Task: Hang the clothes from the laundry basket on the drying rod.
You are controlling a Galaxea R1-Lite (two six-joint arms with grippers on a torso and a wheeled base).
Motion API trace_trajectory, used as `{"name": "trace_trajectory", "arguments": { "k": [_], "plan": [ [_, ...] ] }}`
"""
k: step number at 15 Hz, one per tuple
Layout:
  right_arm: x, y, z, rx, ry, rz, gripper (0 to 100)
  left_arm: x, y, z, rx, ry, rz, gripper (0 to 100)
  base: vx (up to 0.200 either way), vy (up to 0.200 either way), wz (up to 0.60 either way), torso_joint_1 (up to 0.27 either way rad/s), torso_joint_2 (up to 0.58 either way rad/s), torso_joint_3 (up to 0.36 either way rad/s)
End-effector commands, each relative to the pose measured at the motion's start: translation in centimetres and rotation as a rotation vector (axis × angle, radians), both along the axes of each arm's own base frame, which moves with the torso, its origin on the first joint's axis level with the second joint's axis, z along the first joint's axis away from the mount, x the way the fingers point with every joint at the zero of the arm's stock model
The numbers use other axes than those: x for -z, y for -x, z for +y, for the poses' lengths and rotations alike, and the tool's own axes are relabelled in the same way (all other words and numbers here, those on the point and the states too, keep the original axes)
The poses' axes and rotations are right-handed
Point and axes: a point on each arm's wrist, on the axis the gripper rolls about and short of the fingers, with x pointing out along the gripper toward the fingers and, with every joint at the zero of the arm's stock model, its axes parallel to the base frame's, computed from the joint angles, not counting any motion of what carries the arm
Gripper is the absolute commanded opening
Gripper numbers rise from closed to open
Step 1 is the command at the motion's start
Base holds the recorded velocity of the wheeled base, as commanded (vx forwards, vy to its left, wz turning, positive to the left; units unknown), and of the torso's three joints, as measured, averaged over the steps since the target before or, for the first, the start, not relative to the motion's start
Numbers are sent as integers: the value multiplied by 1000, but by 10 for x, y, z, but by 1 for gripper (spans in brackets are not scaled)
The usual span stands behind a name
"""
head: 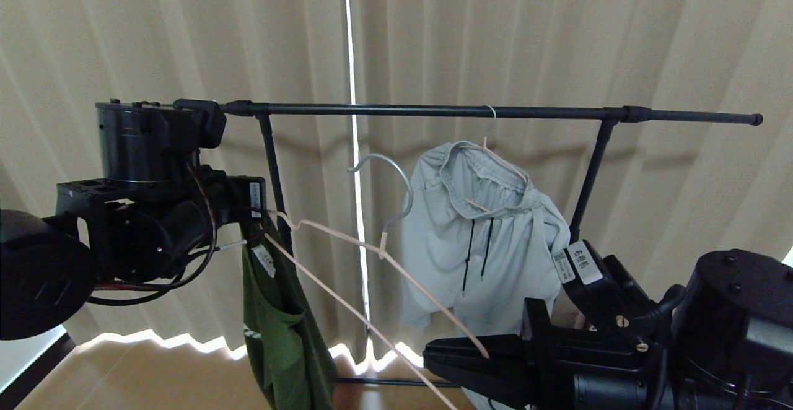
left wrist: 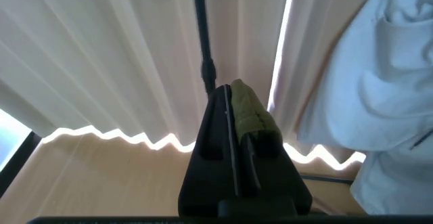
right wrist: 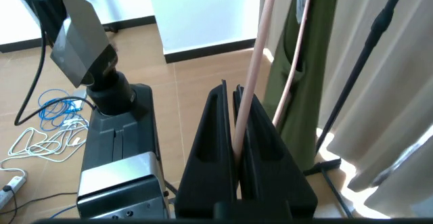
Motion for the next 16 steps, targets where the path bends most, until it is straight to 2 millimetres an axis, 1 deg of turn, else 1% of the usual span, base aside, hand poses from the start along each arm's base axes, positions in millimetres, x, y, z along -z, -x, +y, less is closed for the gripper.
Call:
{"name": "trace_trajectory", "arguments": {
  "k": [1,3,5,8,16],
  "plan": [
    [-1,0,0,-1,-2,-2,0,0,0,-1,2,0,0,0,0,0,0,0,0,0],
    [-1,2,-1,-3,-2,-2,0,-1,-3,1,-5,2,-3,0,0,0,0,0,0,0],
    [-2,5,-1,-15,-8,-7,0,-1,-13,7,-40,1,-4,0,0,0,0,0,0,0],
    [-3,6,0,-23,-9,-7,0,1,-13,6,-36,-2,3,0,0,0,0,0,0,0],
    [-3,3,2,-24,-10,-7,0,-3,-6,-1,-8,14,-13,0,0,0,0,0,0,0]
  ]
}}
